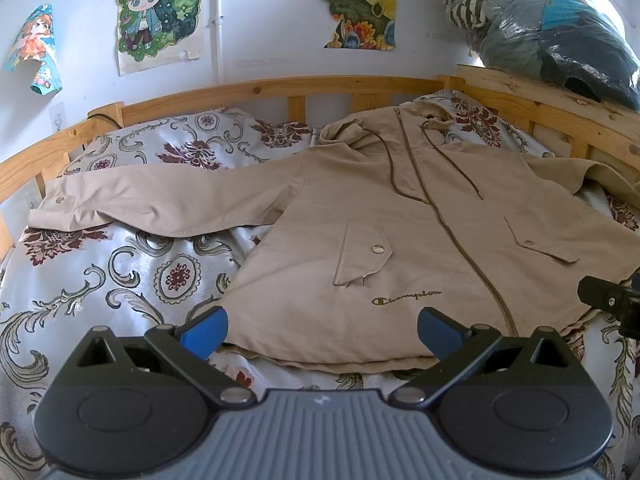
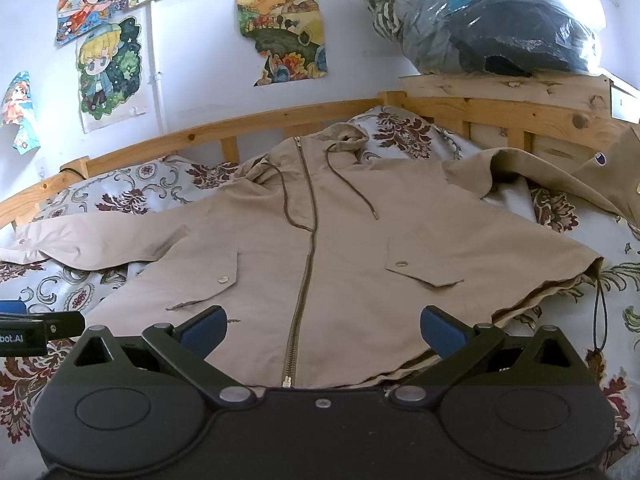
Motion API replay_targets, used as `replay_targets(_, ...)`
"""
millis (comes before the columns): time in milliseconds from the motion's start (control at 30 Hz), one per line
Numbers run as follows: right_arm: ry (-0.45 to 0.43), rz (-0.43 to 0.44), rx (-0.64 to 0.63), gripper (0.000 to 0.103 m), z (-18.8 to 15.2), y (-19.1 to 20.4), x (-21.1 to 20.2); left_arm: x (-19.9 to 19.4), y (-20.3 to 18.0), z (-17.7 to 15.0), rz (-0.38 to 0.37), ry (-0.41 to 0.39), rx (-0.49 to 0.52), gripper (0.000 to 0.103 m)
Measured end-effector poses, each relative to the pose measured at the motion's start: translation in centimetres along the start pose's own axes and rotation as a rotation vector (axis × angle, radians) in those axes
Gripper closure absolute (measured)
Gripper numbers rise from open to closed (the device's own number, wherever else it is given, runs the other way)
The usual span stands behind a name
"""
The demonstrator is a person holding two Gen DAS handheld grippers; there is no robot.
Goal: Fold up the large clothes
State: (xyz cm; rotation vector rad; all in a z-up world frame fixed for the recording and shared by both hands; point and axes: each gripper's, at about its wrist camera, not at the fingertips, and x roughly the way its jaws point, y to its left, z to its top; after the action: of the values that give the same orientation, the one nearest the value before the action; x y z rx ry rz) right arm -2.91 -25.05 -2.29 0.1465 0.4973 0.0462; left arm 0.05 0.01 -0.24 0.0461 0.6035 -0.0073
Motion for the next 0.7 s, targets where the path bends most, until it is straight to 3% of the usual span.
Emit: replay_targets(700,-0.011,0.001,0.004,0.001,0.05,-0.22,-0.09,-0.39,-0.05,0.15,0.006,0.003,-0.003,0.001)
